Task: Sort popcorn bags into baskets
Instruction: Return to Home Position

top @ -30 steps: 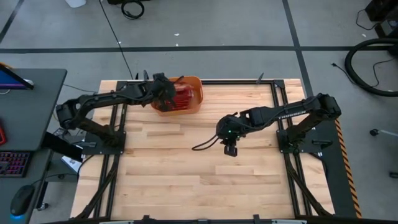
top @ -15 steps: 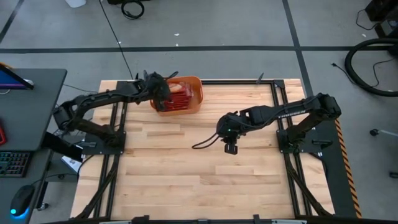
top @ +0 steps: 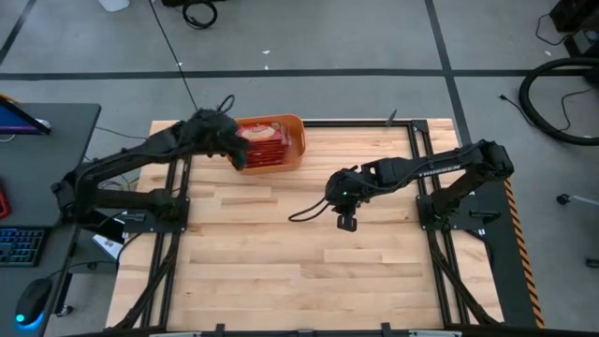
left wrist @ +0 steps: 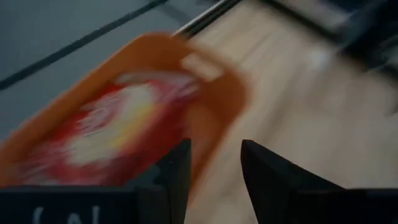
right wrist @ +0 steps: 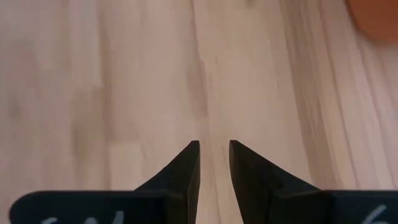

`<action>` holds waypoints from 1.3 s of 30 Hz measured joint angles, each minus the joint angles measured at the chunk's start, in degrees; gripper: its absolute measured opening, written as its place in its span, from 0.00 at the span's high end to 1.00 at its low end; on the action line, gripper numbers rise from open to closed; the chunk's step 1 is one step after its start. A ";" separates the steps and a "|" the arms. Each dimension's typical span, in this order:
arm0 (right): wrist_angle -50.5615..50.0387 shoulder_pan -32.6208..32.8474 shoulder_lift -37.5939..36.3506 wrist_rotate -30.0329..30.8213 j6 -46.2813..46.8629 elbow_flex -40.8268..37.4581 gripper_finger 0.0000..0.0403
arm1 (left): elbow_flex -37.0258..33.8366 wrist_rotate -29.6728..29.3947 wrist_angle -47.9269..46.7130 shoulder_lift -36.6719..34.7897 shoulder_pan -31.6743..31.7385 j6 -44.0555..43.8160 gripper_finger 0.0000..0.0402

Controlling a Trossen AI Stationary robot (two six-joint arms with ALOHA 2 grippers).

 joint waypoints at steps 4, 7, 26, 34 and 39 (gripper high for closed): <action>9.26 -0.02 -2.21 -5.13 -0.68 -1.73 0.79 | 0.00 -0.90 4.79 -4.65 -6.40 -6.45 0.65; 17.54 -0.47 -5.14 -7.75 -0.06 -5.61 0.81 | -0.97 -8.07 9.52 -8.06 -12.51 -9.29 0.65; 79.16 -1.91 -33.82 -7.52 28.37 -46.74 0.82 | -28.83 -25.76 37.88 -26.81 -28.42 -25.51 0.65; 76.22 -2.85 -44.51 -4.63 30.42 -53.02 0.82 | -34.62 -28.50 37.64 -35.86 -29.01 -28.21 0.65; 66.41 -3.13 -52.76 -5.19 30.15 -53.02 0.82 | -37.49 -31.92 37.36 -41.97 -28.99 -28.08 0.65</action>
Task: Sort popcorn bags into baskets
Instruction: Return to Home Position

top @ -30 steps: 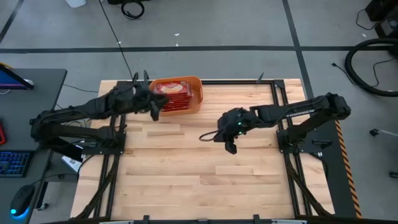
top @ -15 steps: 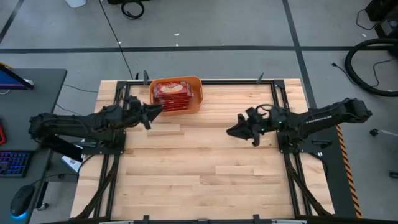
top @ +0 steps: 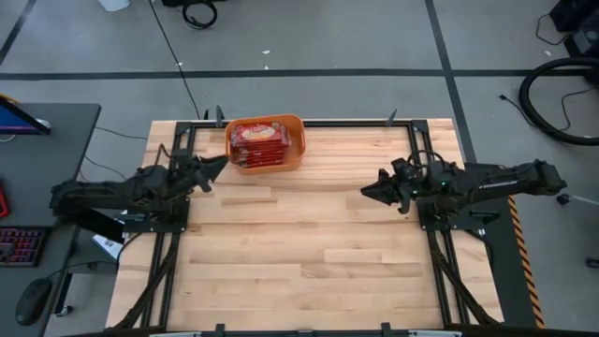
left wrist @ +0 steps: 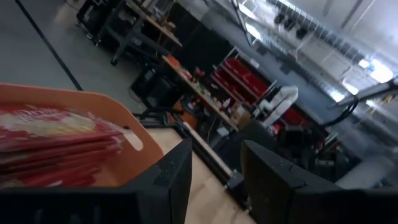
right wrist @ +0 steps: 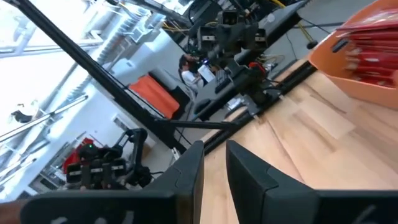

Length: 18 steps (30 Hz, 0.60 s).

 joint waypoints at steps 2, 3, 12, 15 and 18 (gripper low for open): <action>-4.46 0.00 -3.65 1.27 -0.10 0.00 0.82 | -1.40 -0.43 -0.11 -2.74 0.00 -0.14 0.65; -6.73 0.00 -5.47 2.15 -0.16 0.00 0.82 | -2.16 -0.43 -0.14 -4.04 0.00 -0.42 0.65; -24.99 0.02 -17.19 10.93 0.14 0.00 0.82 | -8.62 -0.60 -0.25 -11.11 0.00 -5.04 0.65; -30.40 0.02 -19.74 13.03 0.81 0.00 0.83 | -10.20 -0.57 -0.24 -11.41 -0.04 -6.88 0.65; -32.92 0.02 -22.09 13.17 0.82 0.00 0.83 | -11.59 -0.57 -0.21 -11.44 -0.63 -8.33 0.65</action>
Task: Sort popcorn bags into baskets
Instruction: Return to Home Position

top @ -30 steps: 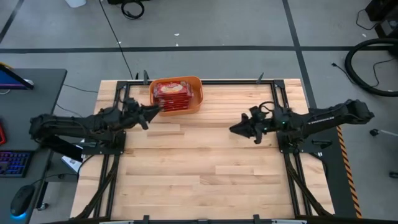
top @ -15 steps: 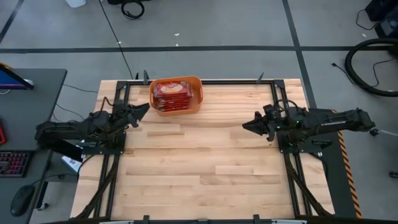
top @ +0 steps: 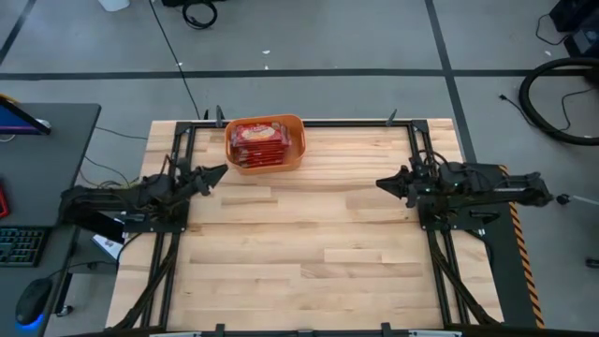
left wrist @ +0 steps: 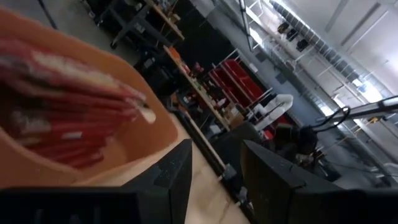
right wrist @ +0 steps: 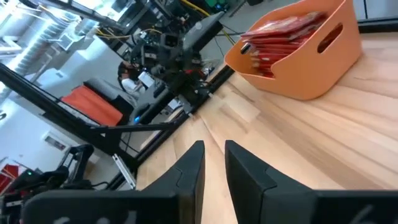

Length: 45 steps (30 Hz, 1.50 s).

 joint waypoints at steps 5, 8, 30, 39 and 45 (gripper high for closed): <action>-3.27 0.00 -3.79 1.67 -0.46 0.00 0.83 | -2.82 -0.03 0.52 0.00 -0.94 -3.04 0.65; -4.65 0.00 -5.76 3.34 -0.38 -0.74 0.83 | -3.06 -0.24 -1.54 0.04 -1.40 -5.04 0.65; 1.48 -0.01 -9.91 4.55 2.02 -11.41 0.83 | -3.06 -1.94 -4.58 1.49 -1.62 26.82 0.65; 0.78 0.00 -9.08 -1.48 -63.79 -11.17 0.83 | -3.12 -1.96 -3.09 1.60 -1.62 56.40 0.65; 0.97 0.00 -9.08 -1.48 -67.70 -11.17 0.83 | -3.14 -1.95 -2.68 1.60 -1.62 56.13 0.65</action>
